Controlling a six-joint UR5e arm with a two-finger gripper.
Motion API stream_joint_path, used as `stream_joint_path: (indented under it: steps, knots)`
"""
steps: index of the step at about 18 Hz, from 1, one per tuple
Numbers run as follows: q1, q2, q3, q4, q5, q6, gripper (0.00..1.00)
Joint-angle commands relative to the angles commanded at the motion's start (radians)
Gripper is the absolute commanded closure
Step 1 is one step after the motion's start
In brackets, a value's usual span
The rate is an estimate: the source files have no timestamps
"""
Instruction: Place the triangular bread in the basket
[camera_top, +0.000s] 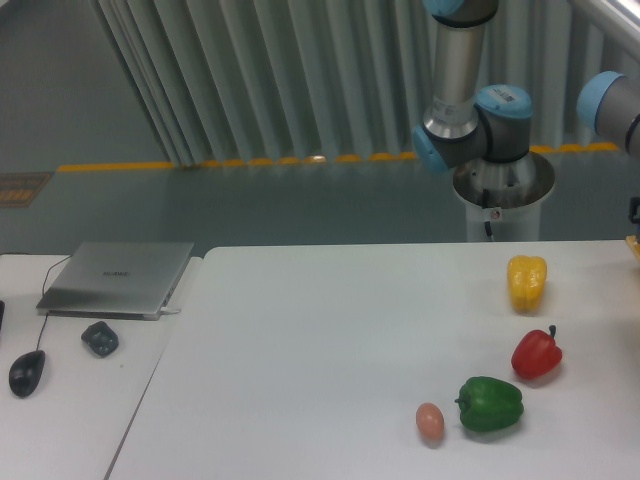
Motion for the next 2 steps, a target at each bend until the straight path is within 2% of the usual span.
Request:
stream_joint_path:
  steps: [2]
  knots:
    - [0.000, 0.000, 0.000, 0.000, -0.002, 0.000, 0.00]
